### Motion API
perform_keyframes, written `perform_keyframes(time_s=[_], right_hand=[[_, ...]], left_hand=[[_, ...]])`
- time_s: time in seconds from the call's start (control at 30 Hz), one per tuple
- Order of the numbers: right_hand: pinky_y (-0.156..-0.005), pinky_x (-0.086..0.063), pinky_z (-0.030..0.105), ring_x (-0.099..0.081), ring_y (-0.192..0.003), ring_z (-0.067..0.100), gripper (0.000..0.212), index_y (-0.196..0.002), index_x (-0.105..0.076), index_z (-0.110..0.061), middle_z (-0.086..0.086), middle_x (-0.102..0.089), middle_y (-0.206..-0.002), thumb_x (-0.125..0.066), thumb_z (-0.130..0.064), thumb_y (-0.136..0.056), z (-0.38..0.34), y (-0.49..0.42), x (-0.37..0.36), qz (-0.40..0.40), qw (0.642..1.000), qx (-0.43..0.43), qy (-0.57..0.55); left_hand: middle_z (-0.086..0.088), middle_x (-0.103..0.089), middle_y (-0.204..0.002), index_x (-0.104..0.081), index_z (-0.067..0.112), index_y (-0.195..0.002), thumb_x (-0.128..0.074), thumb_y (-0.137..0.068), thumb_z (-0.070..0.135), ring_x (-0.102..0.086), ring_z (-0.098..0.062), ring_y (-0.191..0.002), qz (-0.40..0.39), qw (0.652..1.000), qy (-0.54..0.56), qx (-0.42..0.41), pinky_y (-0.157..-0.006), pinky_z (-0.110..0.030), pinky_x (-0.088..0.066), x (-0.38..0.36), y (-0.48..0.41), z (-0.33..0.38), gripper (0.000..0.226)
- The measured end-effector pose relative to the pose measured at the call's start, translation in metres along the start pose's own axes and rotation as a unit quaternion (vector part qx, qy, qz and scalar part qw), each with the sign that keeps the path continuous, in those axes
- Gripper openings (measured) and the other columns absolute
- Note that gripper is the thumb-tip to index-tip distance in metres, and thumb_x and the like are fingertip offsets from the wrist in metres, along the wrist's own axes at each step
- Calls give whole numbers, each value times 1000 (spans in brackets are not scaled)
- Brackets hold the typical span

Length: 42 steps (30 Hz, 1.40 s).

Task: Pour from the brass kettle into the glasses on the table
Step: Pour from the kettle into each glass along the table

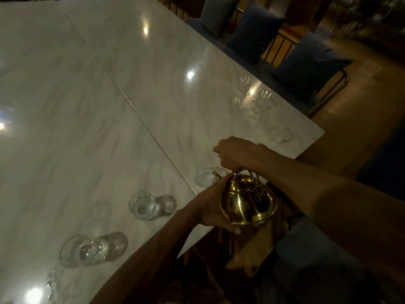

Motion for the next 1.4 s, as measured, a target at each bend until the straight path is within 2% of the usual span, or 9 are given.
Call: perform_keyframes(time_s=[0.1,0.5,0.63,0.9,1.0,1.13,1.2,1.27,1.4], right_hand=[[-80,-49,35,-58,-108,28,37,-128,-55,-12,11,-57,-128,-48,-21,-93,-1,0,0,0,1000,0,4],[-84,-51,37,-59,-108,28,38,-130,-55,-12,11,-57,-129,-49,-20,-93,-3,4,1,7,1000,-3,-6],[-93,-53,41,-60,-111,28,42,-136,-53,-12,12,-57,-132,-50,-20,-95,-4,10,3,17,1000,-13,-23],[-95,-51,40,-58,-118,30,46,-143,-50,-15,13,-55,-139,-51,-14,-97,-5,33,2,50,996,-35,-70],[-92,-53,42,-60,-114,30,45,-142,-50,-16,12,-59,-134,-49,-12,-98,-2,45,0,64,995,-41,-70],[-88,-55,42,-64,-106,29,42,-143,-48,-19,12,-65,-124,-46,-14,-101,6,60,-4,99,989,-55,-95],[-88,-55,42,-64,-106,28,45,-147,-44,-21,13,-66,-122,-43,-15,-102,11,68,-6,123,985,-63,-107],[-91,-54,42,-64,-107,29,46,-149,-41,-22,14,-66,-123,-41,-17,-104,18,75,-9,152,978,-71,-125],[-92,-54,41,-66,-106,28,48,-151,-38,-24,15,-67,-125,-40,-21,-104,36,84,-14,190,964,-86,-164]], left_hand=[[8,-31,-165,-6,34,-163,-101,-56,41,-33,-15,-151,-2,1000,2,-1,-121,-41,-37,0,0,1,143],[8,-31,-165,-6,35,-162,-101,-55,43,-33,-16,-151,-7,1000,0,-5,-121,-43,-38,1,1,0,143],[8,-32,-165,-6,36,-162,-100,-54,46,-35,-17,-151,-9,1000,0,-6,-120,-47,-40,1,1,-2,144],[7,-32,-164,-6,39,-161,-97,-51,55,-37,-21,-150,-17,999,-45,-22,-117,-52,-43,2,1,-5,143],[6,-34,-163,-11,36,-161,-96,-50,59,-39,-22,-148,-22,996,-75,-33,-115,-54,-44,2,-1,-6,142],[3,-29,-166,-4,33,-163,-95,-53,63,-36,-25,-150,-31,988,-145,-53,-121,-54,-35,1,-4,-1,146],[1,-28,-167,-4,30,-163,-94,-55,64,-34,-24,-150,-30,981,-177,-68,-125,-48,-23,1,-7,3,144],[0,-24,-169,-3,27,-164,-93,-58,63,-31,-25,-152,-31,976,-202,-75,-121,-41,-16,1,-11,9,144],[-3,-19,-170,1,25,-165,-90,-59,67,-27,-29,-154,-42,965,-246,-79,-124,-50,-18,-1,-26,18,146]])
Point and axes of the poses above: each hand's wrist, its own y-axis away from the middle knuckle, its own x-axis out of the back of the hand, z = x × y, the point moved 2 cm from there along -y, towards the middle knuckle
